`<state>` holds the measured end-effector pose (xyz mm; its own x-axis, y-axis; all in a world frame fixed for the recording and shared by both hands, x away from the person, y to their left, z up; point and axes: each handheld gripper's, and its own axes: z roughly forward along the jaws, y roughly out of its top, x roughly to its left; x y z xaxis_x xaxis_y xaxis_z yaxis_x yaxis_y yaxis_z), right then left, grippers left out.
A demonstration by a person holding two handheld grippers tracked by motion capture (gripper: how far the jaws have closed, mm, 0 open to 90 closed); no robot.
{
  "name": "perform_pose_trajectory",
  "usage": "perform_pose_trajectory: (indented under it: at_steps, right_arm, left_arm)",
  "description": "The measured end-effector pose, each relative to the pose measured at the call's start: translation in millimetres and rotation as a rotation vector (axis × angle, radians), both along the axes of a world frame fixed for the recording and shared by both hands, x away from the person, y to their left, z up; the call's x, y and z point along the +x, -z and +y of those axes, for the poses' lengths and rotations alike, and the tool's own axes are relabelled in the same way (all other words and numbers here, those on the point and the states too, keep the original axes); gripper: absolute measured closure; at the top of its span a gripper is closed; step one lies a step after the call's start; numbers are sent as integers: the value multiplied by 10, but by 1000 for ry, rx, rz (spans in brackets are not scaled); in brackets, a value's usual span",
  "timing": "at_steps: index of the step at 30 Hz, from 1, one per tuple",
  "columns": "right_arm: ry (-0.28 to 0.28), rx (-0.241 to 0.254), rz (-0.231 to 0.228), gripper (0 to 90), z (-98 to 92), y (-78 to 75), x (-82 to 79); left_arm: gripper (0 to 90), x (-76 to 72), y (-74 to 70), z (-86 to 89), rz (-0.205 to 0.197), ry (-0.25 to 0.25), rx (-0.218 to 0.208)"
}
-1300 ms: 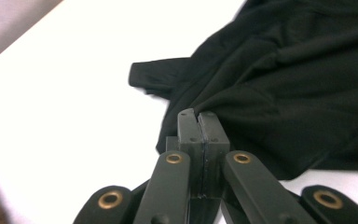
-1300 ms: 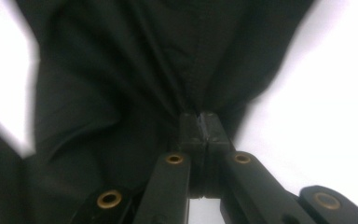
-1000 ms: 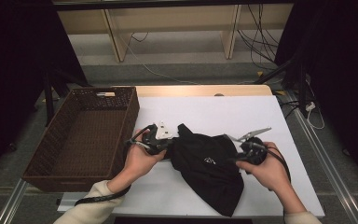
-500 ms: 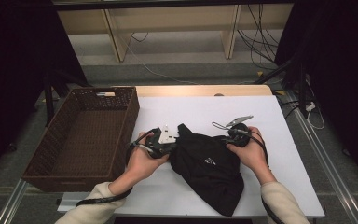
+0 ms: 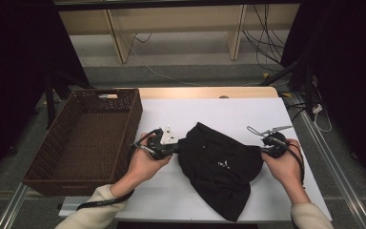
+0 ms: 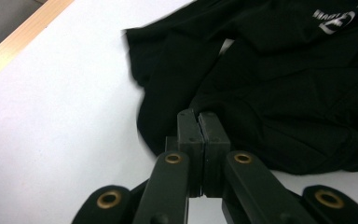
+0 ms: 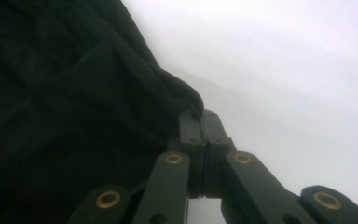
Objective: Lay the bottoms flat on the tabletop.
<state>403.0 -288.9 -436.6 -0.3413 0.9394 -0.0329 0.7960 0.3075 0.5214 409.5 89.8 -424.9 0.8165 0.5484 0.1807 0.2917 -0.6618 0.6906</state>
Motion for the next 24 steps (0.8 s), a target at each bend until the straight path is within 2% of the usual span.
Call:
perform_pose_trajectory:
  at_steps: [2, 5, 9, 11, 12, 14, 16, 17, 18, 19, 20, 22, 24]
  right_arm:
    - [27, -4, 37, 900, -88, -11, -115]
    - [37, -2, 108, 900, -170, -1, -290]
    - [0, 15, 214, 900, -166, 30, -501]
    - [-41, 18, 270, 900, -141, 46, -580]
    - [-59, 24, 284, 900, -123, 54, -608]
    - [-100, 26, 343, 900, -74, 59, -650]
    - [-131, 37, 373, 899, -19, 63, -664]
    - [-153, 42, 367, 896, -3, 67, -658]
    - [-146, 46, 366, 886, 23, 58, -650]
    - [-155, 41, 346, 855, 29, 51, -633]
    - [-143, 48, 322, 785, 39, 33, -616]
    - [-138, 50, 220, 691, 50, -5, -583]
    - [-151, 60, 147, 615, 52, -33, -560]
  left_arm:
    - [890, 23, 11, 5, -2, -7, 3]
    - [889, 63, 21, 11, -10, -17, 9]
    - [890, 127, 9, 33, -28, -51, 10]
    - [890, 155, -7, 56, -39, -75, 3]
    - [890, 166, -19, 71, -45, -86, 5]
    - [890, 186, -44, 100, -57, -111, -9]
    - [890, 199, -70, 131, -67, -126, -13]
    - [888, 200, -75, 136, -69, -129, -22]
    - [880, 194, -76, 134, -71, -127, -26]
    - [854, 183, -74, 124, -75, -117, -25]
    - [801, 163, -73, 102, -74, -105, -22]
    - [667, 85, -84, 40, -73, -75, -27]
    - [596, -54, -107, -61, -57, -19, -45]
